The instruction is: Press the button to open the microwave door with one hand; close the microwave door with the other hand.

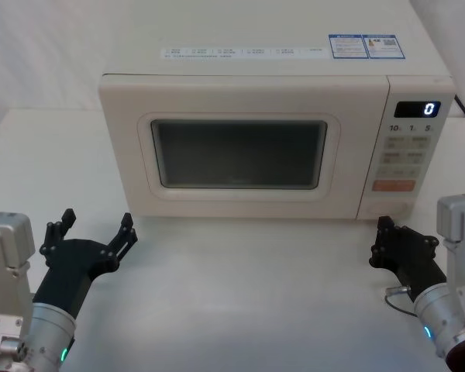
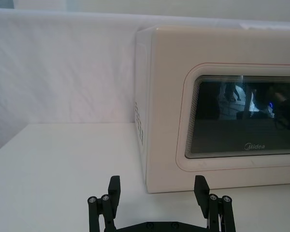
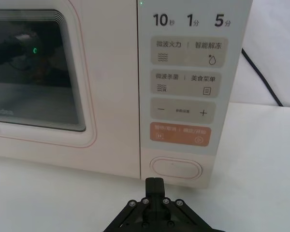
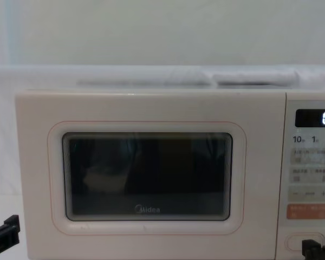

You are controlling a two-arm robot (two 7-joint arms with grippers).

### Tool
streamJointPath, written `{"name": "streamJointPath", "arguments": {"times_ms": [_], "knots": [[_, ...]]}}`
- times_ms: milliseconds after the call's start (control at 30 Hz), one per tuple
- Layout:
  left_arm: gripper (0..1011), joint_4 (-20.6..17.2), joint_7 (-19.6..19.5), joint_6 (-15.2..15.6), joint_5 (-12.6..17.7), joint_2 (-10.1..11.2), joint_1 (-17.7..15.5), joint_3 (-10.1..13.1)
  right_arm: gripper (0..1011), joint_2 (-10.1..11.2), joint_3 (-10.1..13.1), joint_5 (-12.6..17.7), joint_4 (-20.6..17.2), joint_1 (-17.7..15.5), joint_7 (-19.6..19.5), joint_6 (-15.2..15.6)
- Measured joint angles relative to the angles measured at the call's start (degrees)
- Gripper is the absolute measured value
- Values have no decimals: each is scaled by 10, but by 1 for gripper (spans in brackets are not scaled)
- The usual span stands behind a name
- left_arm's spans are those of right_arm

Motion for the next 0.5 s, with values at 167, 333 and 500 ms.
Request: {"name": "streamJointPath", "arguments": {"times_ms": [167, 333, 500], "knots": [[1001, 0, 0, 0, 0, 0, 0, 0, 0, -3, 2, -4, 21, 14, -1, 1], [1001, 0, 0, 0, 0, 0, 0, 0, 0, -5, 3, -7, 39, 27, -2, 1], [1001, 0, 0, 0, 0, 0, 0, 0, 0, -8, 5, -10, 55, 40, -2, -1]]}}
